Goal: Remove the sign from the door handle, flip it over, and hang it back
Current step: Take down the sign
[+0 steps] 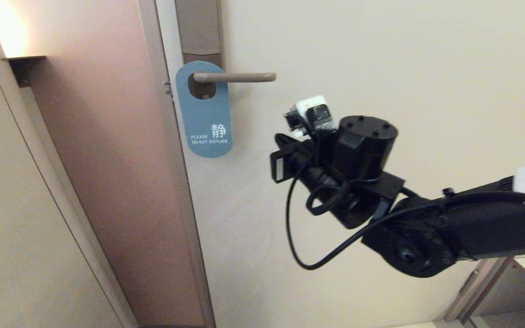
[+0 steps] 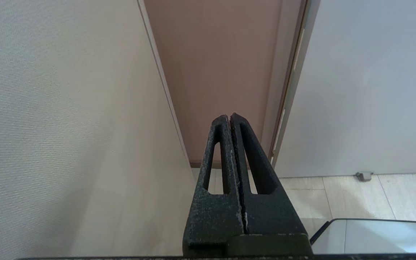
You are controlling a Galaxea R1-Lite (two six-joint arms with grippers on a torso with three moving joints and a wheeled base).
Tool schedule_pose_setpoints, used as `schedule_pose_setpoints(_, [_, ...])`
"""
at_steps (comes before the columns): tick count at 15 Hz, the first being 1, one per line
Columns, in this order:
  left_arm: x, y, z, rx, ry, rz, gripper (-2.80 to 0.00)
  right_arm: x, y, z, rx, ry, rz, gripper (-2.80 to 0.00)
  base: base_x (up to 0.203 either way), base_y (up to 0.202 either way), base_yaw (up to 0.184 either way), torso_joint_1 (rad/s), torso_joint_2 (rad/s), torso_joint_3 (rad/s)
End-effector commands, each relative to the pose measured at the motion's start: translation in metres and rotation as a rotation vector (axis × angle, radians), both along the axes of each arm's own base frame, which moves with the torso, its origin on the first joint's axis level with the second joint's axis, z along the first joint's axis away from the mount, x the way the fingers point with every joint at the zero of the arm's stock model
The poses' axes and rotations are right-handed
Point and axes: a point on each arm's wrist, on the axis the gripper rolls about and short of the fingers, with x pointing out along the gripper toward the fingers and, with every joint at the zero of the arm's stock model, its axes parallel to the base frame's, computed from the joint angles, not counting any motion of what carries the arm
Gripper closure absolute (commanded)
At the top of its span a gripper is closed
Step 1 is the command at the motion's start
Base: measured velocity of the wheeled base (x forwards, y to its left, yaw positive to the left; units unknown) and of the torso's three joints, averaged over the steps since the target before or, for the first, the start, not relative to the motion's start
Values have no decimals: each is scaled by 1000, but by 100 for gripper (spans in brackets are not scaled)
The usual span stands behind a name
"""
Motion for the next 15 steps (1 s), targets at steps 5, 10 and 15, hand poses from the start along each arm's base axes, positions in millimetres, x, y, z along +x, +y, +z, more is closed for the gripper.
schedule_pose_setpoints(5, [0, 0, 0, 0, 2, 1, 0, -9, -151, 25, -2, 5, -360, 0, 0, 0, 0, 0, 0, 0])
schedule_pose_setpoints(10, [0, 0, 0, 0, 0, 0, 0, -54, -192, 18, -11, 33, -446, 0, 0, 0, 0, 0, 0, 0])
schedule_pose_setpoints(15, [0, 0, 0, 0, 2, 0, 0, -93, -222, 3, -27, 67, -536, 0, 0, 0, 0, 0, 0, 0])
